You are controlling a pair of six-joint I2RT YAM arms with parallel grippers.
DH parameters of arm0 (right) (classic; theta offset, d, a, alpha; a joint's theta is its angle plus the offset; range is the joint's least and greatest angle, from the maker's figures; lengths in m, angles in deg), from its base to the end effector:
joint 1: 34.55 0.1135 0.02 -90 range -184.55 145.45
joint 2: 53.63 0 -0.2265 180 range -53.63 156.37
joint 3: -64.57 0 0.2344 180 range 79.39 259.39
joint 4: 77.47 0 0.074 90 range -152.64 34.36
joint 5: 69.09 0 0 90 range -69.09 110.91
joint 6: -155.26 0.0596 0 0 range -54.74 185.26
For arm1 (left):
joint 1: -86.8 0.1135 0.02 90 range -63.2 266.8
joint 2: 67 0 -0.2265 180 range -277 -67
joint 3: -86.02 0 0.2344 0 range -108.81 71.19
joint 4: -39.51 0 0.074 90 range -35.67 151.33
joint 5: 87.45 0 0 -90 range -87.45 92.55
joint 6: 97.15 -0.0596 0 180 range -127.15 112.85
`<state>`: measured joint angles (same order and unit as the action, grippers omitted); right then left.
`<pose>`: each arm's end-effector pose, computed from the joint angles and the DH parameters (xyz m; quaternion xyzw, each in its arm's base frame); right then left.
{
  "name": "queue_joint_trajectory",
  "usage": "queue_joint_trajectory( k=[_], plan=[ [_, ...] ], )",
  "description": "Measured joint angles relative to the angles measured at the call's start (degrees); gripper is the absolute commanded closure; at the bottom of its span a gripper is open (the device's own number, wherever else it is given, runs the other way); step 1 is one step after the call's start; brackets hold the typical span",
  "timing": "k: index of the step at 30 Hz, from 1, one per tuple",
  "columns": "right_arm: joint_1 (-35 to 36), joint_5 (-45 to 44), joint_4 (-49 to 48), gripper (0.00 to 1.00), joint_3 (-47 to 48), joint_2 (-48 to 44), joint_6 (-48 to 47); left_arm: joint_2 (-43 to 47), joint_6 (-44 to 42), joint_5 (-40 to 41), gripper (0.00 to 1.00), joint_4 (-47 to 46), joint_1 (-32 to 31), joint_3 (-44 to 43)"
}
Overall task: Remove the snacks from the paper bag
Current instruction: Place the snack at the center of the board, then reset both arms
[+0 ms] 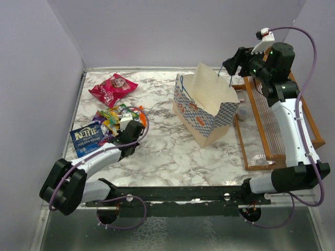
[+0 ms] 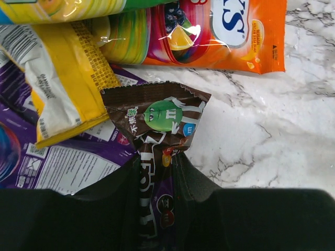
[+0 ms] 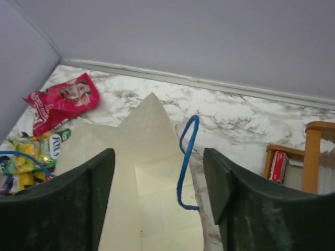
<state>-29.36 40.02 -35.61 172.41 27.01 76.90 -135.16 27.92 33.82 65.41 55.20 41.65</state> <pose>0.3146 0.0482 0.4111 -0.0574 0.7850 0.2182 0.5769 0.2130 -0.0947 0.1339 -0.1202 0.9008 0.0290 0.4163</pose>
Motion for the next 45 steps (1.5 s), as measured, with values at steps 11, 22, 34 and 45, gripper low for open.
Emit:
queue_joint_trajectory(
  k=[11,22,34,45],
  plan=[
    [0.52,6.56,-2.38,0.01,-0.61,-12.66,-2.27,-5.18,-0.68,-10.78,0.19,-2.03,6.51,-4.02],
    [7.98,4.68,-9.05,0.01,-12.92,-26.40,-3.45,12.94,-6.56,-13.09,0.02,8.22,6.80,-20.04],
    [9.86,-7.19,-8.74,0.01,-20.00,-41.16,-5.46,26.62,-25.70,-11.98,0.01,6.67,6.80,-45.33],
    [9.86,-13.99,-5.75,0.01,-19.17,-39.56,-3.72,28.17,-32.26,-10.64,0.02,5.11,6.80,-47.58]
  ],
)
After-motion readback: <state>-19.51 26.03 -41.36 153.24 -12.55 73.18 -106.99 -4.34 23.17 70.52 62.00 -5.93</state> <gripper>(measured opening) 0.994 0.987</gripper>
